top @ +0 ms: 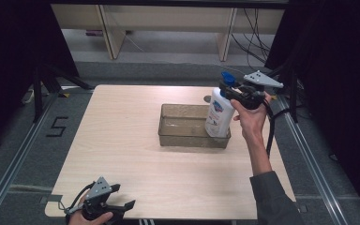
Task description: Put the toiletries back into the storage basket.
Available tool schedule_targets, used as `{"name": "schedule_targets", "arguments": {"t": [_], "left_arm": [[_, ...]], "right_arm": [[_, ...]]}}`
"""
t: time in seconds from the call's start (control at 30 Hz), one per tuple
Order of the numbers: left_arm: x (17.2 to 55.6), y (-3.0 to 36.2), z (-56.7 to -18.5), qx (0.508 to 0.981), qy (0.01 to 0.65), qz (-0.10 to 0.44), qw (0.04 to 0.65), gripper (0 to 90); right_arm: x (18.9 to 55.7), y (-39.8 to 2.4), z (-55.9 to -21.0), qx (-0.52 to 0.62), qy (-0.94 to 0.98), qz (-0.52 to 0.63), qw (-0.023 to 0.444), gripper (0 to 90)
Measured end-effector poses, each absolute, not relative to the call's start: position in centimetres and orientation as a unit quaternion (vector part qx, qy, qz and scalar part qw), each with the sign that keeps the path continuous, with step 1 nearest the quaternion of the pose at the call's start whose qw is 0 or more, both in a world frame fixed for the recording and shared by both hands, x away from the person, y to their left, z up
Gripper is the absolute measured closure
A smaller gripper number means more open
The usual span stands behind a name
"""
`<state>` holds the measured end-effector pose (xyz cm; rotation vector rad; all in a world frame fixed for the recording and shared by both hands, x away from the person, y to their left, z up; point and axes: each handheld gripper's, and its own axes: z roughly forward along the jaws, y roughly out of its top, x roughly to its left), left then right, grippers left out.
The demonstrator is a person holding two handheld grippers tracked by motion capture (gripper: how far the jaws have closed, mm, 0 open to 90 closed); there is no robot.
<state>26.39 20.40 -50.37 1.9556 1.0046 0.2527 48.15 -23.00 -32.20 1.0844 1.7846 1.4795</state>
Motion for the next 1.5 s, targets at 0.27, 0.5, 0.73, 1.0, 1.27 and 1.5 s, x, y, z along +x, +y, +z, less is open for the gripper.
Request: {"name": "schedule_targets", "arguments": {"t": [0.27,0.5,0.73,1.0,1.27,1.5], "left_arm": [[26.4,20.4,-50.4,0.790,0.404,0.100,0.451,15.8],[26.5,20.4,-50.5,0.790,0.405,0.098,0.449,15.8],[26.5,20.4,-50.4,0.793,0.404,0.098,0.446,15.8],[26.5,20.4,-50.4,0.792,0.405,0.098,0.446,15.8],[26.5,20.4,-50.5,0.793,0.404,0.097,0.446,15.8],[26.5,20.5,-50.5,0.793,0.403,0.100,0.446,15.8]], "right_arm": [[48.0,-23.3,-32.8,0.405,0.671,0.550,0.289,61.5],[48.0,-23.5,-33.4,0.410,0.671,0.549,0.282,61.5],[47.9,-23.6,-34.1,0.409,0.674,0.546,0.283,61.5],[47.8,-23.2,-34.3,0.402,0.675,0.552,0.279,59.5],[47.5,-23.4,-34.5,0.422,0.663,0.558,0.267,46.0],[47.3,-23.4,-34.6,0.429,0.661,0.569,0.237,34.3]]}}
